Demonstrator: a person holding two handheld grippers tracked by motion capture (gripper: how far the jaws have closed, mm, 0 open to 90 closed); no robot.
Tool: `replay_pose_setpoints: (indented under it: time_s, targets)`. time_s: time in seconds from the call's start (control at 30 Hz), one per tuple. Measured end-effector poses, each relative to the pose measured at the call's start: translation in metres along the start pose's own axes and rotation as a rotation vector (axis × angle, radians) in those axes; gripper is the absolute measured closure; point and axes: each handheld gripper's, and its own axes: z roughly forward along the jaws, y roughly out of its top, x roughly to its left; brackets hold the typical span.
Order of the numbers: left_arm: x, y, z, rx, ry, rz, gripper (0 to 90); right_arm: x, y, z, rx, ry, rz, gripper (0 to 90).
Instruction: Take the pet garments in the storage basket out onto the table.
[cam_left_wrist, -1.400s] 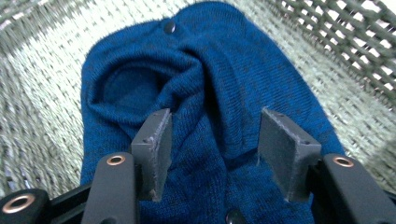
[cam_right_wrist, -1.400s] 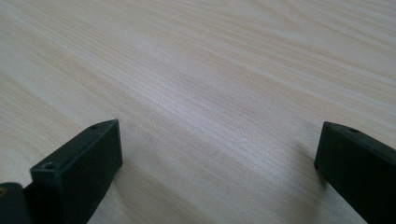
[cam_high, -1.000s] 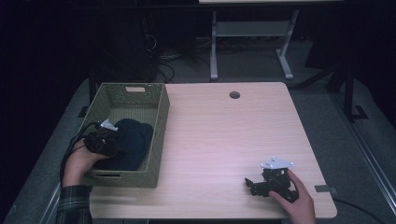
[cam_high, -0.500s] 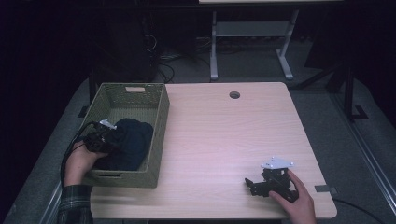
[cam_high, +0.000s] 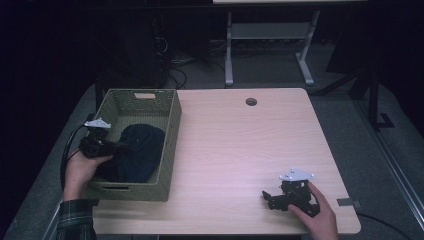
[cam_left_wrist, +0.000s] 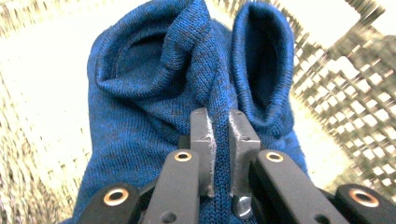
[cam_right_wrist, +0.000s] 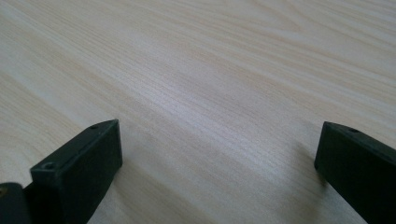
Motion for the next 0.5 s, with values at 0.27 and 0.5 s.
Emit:
replay_pose_setpoints:
  time_s: [0.27, 0.5]
  targets:
    - [-0.008, 0.01, -0.021, -0.171, -0.021, -0.028, 83.8, 0.0, 0.0, 0.0, 0.0, 0.0, 0.0, 0.5]
    - [-0.015, 0.021, -0.037, -0.246, -0.057, -0.023, 83.8, 0.0, 0.0, 0.0, 0.0, 0.0, 0.0, 0.4]
